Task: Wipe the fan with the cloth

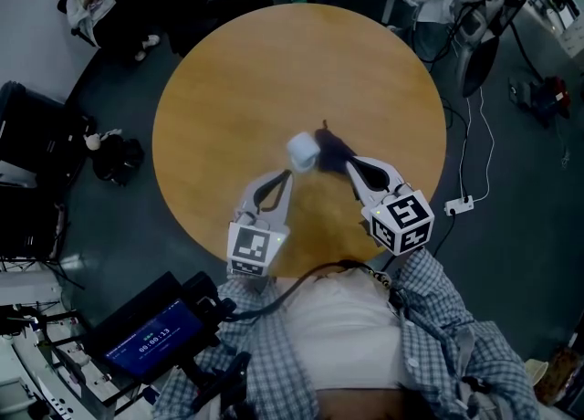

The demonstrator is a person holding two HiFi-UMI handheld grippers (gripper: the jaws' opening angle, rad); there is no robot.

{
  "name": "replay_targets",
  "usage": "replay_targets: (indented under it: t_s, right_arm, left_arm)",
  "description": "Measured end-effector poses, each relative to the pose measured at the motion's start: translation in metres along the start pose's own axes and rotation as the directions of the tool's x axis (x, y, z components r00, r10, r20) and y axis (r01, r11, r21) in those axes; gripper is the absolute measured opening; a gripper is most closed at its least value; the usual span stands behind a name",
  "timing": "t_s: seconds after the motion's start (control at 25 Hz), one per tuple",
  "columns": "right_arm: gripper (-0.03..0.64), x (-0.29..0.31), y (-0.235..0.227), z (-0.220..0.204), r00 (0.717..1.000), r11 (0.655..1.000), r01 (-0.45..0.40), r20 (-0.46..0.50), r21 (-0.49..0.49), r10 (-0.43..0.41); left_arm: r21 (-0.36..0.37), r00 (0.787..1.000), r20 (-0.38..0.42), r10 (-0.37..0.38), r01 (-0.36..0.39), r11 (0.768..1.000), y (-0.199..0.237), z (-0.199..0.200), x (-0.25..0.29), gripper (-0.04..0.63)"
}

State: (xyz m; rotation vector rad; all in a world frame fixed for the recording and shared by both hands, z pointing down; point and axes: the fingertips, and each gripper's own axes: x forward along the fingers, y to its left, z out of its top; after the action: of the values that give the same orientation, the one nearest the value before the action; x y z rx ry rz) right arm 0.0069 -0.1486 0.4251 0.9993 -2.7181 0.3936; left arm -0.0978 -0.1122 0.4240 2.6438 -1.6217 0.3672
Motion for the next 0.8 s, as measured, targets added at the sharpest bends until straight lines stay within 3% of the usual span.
replay_targets:
  t_s: [0.8]
  right_arm:
    - [0.003,-0.001,-0.0032,-0.0038,1.0,1.0,0.006,-0.018,-0.001,-0.006]
  left_arm:
    - [-0.002,1.0,-0.014,0.012,-0.012,1.0,0.0018,-0.0034,0.0012,0.0]
